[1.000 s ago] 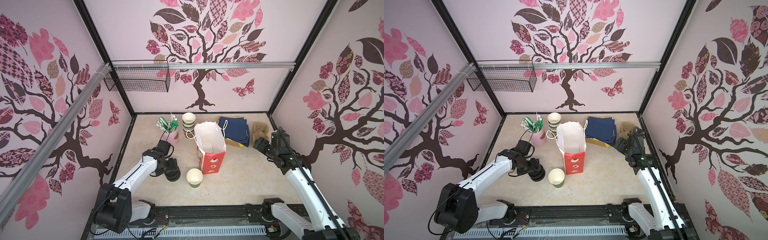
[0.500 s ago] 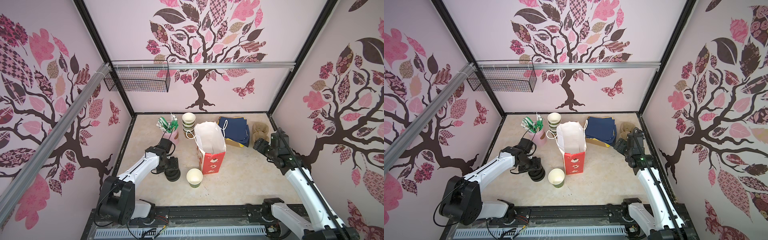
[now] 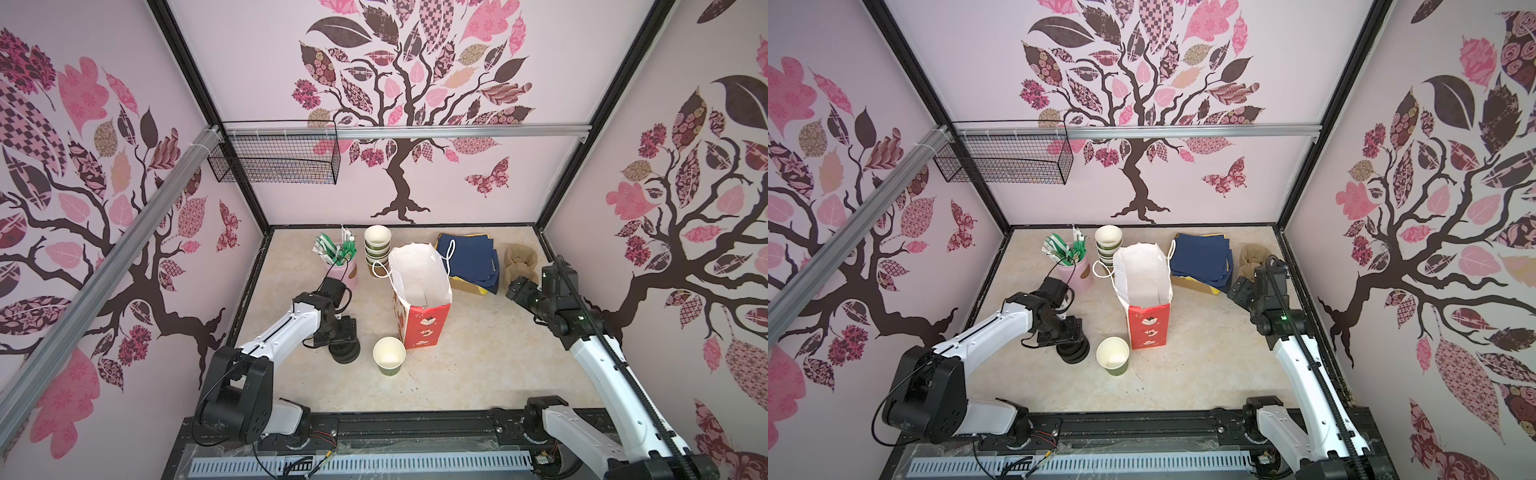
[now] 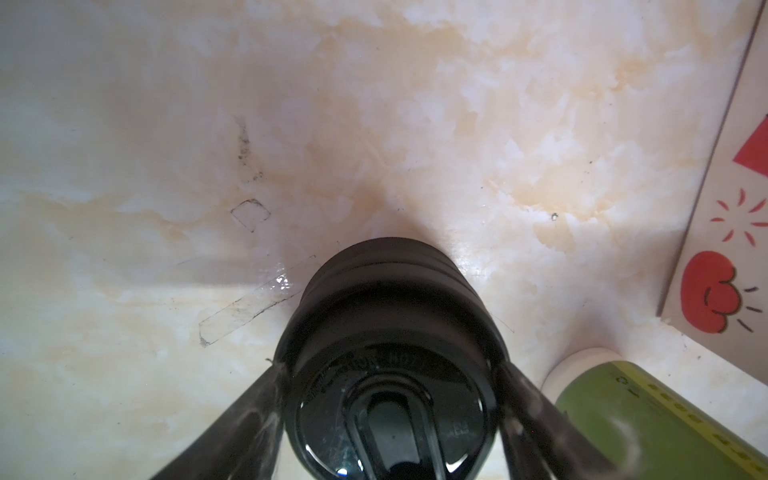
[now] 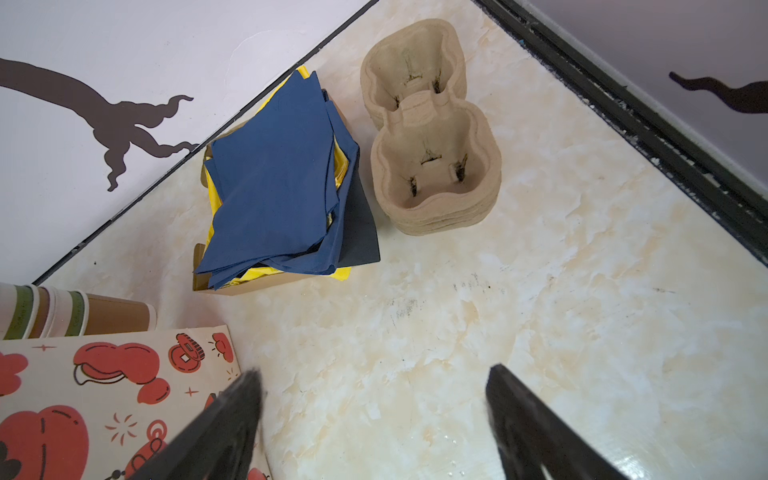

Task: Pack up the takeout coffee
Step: 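Move the left gripper over the black lid and grasp it, then carry the black lid with the left gripper over the white cup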

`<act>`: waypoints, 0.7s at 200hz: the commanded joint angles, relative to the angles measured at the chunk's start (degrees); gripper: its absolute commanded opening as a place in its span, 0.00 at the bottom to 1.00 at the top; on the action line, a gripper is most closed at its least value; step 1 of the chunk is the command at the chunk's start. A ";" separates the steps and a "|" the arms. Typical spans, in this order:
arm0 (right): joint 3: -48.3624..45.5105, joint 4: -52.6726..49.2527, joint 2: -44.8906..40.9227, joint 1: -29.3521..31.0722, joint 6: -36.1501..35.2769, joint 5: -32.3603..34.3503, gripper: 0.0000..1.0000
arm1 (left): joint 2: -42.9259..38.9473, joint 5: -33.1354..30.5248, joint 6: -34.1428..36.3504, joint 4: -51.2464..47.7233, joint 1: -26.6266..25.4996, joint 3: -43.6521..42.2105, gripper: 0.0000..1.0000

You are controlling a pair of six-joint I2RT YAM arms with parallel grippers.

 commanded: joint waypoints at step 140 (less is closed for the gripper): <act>1.02 -1.03 -1.53 0.05 -0.35 0.75 0.87 | -8.87 -2.17 -5.36 -3.91 -2.03 1.77 0.70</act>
